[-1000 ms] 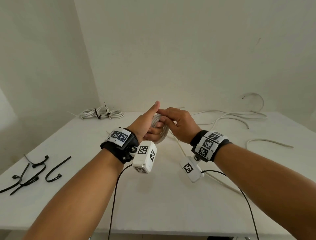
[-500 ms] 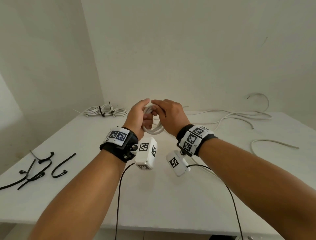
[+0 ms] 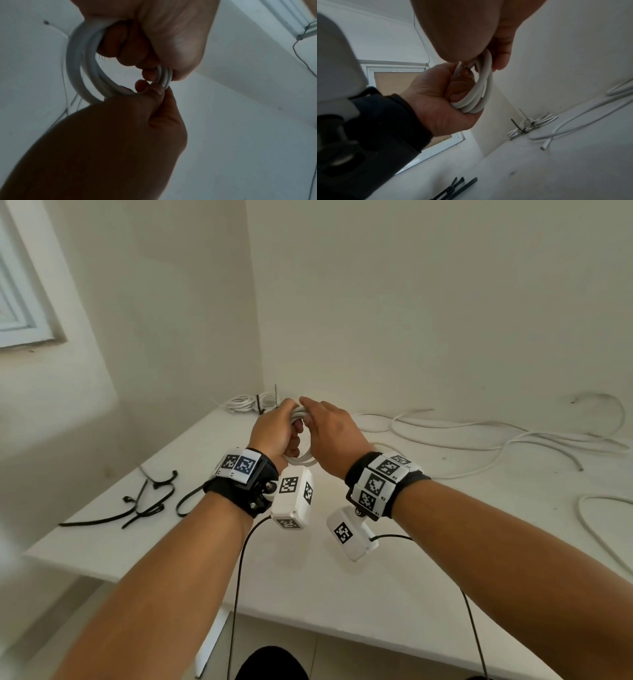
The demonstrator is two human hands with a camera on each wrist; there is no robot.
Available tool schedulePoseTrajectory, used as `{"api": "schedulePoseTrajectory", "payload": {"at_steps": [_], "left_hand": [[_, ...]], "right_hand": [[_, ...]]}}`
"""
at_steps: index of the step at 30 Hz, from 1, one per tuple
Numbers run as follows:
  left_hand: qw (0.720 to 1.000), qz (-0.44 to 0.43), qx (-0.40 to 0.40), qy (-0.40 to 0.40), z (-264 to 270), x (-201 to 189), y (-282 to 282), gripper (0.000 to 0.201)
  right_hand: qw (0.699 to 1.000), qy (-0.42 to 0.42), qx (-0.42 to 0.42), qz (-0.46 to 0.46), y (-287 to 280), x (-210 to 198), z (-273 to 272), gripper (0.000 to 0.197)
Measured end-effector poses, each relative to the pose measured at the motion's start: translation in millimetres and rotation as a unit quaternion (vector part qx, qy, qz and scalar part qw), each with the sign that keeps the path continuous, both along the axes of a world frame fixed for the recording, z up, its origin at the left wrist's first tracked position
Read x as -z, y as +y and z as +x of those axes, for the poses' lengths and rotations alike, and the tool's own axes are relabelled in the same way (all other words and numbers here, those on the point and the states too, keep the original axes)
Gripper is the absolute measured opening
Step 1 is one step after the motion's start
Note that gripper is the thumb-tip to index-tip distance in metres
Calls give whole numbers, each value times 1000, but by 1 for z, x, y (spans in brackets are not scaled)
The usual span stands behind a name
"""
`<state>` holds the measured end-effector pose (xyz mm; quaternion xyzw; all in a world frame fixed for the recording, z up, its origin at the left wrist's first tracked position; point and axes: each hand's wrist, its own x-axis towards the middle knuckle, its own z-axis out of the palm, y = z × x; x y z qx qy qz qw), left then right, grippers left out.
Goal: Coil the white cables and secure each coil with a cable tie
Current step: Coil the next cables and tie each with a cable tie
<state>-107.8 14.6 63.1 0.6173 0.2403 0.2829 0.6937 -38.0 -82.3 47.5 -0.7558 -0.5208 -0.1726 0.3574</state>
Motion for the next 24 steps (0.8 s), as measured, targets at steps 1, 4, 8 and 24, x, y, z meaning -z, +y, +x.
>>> {"api": "schedulePoseTrajectory", "payload": {"at_steps": [1, 4, 8, 24], "left_hand": [[1000, -4, -5, 2, -7, 2, 8, 42], [999, 6, -39, 19, -33, 8, 34, 40], [992, -22, -120, 12, -74, 6, 73, 35], [972, -49, -224, 43, -164, 25, 158, 29]], "right_hand": [[1000, 3, -7, -8, 8, 1, -7, 39], [998, 43, -47, -20, 29, 2, -26, 41], [983, 145, -62, -89, 54, 9, -43, 40], [916, 6, -167, -366, 153, 34, -99, 26]]}}
